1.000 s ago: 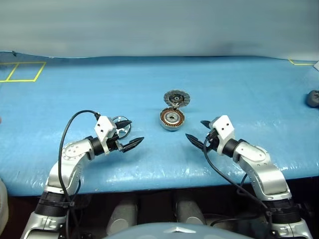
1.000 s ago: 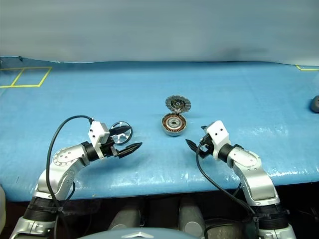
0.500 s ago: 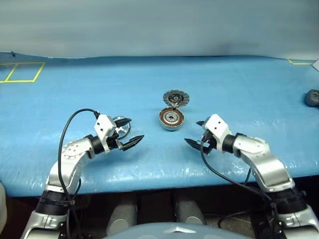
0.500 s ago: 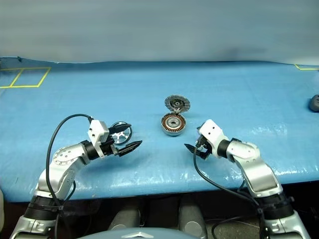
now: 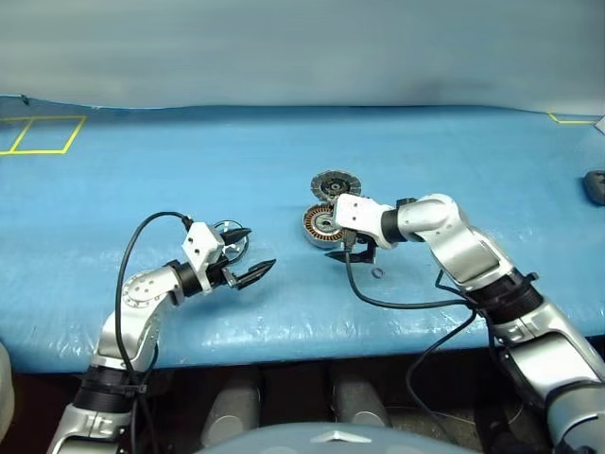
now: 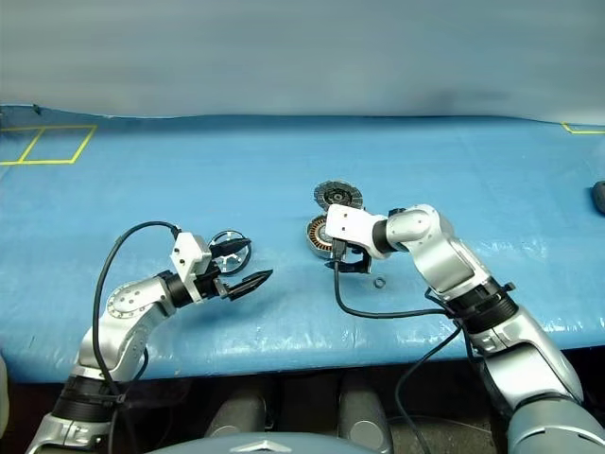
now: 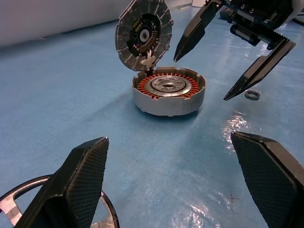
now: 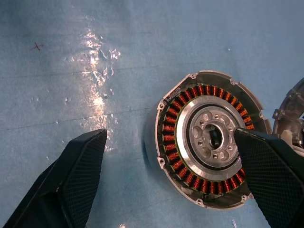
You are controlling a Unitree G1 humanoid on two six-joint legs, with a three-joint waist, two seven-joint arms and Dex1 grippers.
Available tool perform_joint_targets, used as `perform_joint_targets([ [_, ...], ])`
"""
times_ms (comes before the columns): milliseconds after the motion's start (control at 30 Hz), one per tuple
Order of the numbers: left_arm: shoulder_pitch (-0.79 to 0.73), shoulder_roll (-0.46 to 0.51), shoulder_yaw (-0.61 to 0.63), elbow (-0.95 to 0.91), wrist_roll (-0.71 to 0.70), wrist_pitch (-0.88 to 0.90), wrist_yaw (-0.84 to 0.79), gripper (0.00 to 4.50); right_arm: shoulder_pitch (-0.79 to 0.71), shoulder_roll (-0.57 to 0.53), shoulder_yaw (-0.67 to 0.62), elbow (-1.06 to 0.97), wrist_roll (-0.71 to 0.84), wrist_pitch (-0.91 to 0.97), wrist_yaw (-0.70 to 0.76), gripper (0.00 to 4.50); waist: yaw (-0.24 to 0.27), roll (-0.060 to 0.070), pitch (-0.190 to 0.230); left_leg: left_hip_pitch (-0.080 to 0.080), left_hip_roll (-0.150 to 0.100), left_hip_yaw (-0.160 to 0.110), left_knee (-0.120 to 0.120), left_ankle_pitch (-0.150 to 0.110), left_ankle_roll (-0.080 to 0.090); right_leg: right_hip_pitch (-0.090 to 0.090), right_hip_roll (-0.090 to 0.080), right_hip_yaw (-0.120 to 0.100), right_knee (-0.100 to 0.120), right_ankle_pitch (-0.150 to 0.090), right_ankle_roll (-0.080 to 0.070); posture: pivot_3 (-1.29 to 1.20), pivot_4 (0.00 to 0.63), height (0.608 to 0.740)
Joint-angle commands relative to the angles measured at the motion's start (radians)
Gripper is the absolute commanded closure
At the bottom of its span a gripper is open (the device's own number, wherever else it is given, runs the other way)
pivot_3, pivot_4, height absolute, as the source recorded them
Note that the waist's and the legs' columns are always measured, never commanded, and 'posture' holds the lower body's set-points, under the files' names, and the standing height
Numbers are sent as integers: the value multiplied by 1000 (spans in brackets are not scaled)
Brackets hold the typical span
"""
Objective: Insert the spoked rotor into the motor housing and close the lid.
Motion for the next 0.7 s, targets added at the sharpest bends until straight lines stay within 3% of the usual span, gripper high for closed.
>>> perform_joint_targets([
  [33, 6, -5, 6, -38, -3, -16, 10, 0, -48, 24, 14, 44, -25, -40, 33, 14, -1, 0, 0, 0, 0, 0, 0, 0, 0, 0, 0, 0, 0, 0, 0, 0, 150, 740],
  [567, 36, -8, 7, -55, -1, -16, 27, 0, -132, 111, 71, 288, -122, -130, 135, 14, -3, 0, 0, 0, 0, 0, 0, 0, -1, 0, 0, 0, 1, 4, -3, 0, 150, 740],
  [700, 40, -8, 6, -59, 0, -16, 30, 0, -137, 119, 68, 300, -130, -131, 155, 912, -3, 0, 0, 1, 0, 0, 0, 0, -1, 0, 0, 0, 1, 3, -2, 0, 150, 740],
])
